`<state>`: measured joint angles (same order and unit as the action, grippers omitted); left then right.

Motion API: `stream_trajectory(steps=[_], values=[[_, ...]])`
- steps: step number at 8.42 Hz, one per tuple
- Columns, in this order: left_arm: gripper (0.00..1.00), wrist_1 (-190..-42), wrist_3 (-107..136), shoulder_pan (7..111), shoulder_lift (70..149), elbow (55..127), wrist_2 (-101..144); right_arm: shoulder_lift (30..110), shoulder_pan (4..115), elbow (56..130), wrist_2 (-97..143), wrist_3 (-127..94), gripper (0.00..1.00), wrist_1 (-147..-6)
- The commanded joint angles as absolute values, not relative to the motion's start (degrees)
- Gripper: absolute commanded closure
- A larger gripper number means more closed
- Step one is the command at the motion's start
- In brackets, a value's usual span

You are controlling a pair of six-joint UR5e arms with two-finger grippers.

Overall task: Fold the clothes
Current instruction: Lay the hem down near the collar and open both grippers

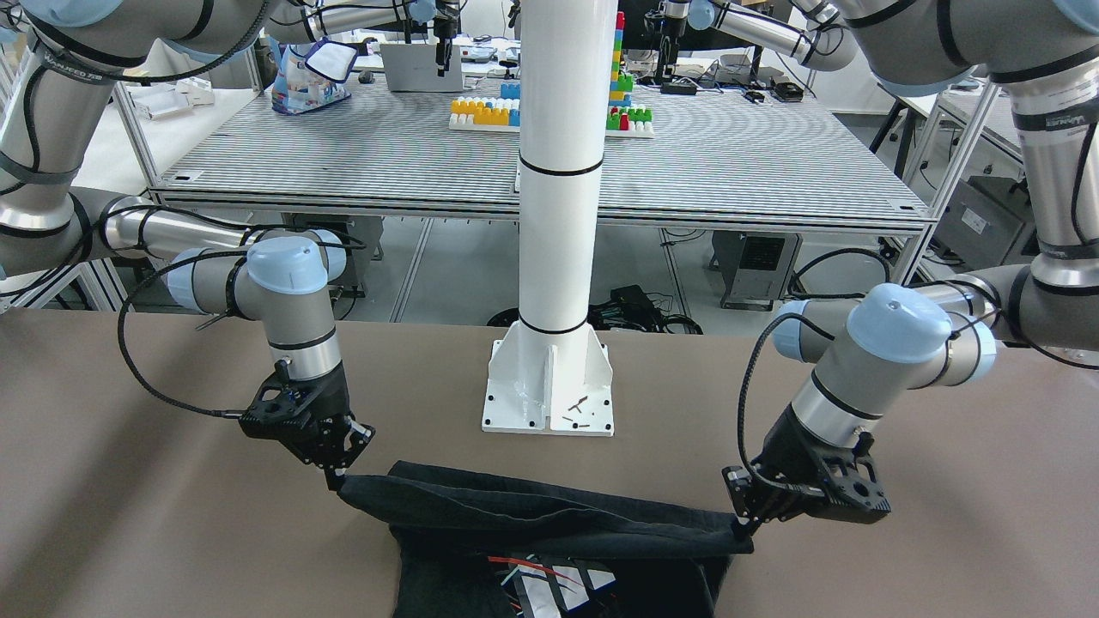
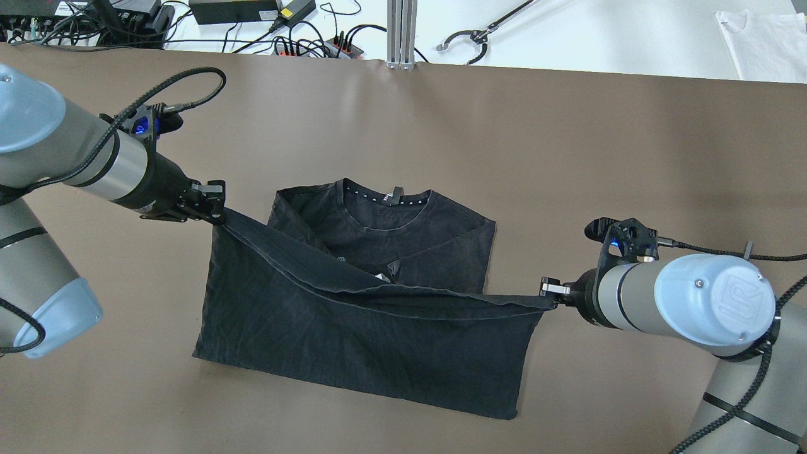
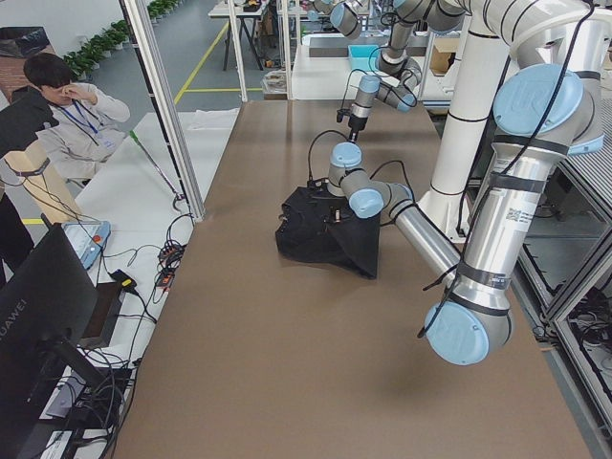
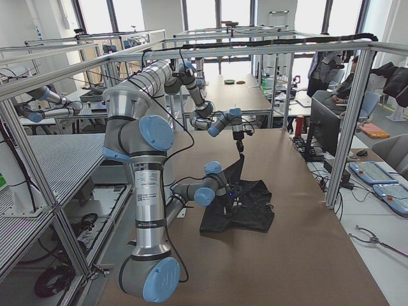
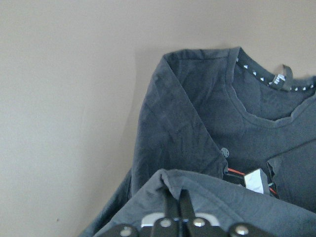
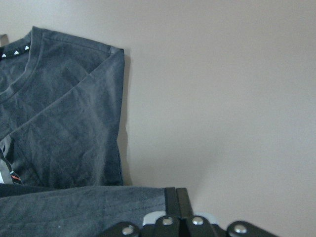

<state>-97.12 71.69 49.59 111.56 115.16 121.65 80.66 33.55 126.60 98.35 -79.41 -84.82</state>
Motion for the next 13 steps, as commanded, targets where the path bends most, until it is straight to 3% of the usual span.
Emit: stream_trajectory(steps=[1, 4, 6, 7, 8, 10, 13], values=[[1.00, -97.5, 69.1, 52.2, 116.2, 106.1, 117.7, 75.7, 36.0, 121.8, 98.3, -80.1, 1.00, -84.6], [1.00, -98.2, 65.3, 52.1, 123.2, 92.9, 115.3, 72.5, 36.9, 114.0, 95.1, -79.4, 1.00, -83.8], [1.00, -107.3, 65.3, 51.5, 126.2, 81.9, 111.2, 72.2, 37.5, 107.3, 93.5, -78.7, 1.00, -77.2], [0.56, -113.5, 64.5, 51.4, 126.1, 78.2, 111.1, 71.6, 37.5, 104.4, 93.3, -78.6, 0.53, -74.7], [0.01, -117.6, 60.9, 51.9, 125.2, 78.2, 111.0, 71.4, 37.6, 104.0, 93.4, -78.3, 0.07, -74.4], [0.00, -118.0, 53.0, 54.6, 120.9, 83.7, 120.7, 71.3, 38.7, 105.0, 94.2, -74.7, 0.06, -73.2], [0.00, -118.4, 52.6, 51.1, 107.3, 97.9, 122.3, 72.1, 38.4, 105.2, 94.2, -75.6, 0.06, -71.3]])
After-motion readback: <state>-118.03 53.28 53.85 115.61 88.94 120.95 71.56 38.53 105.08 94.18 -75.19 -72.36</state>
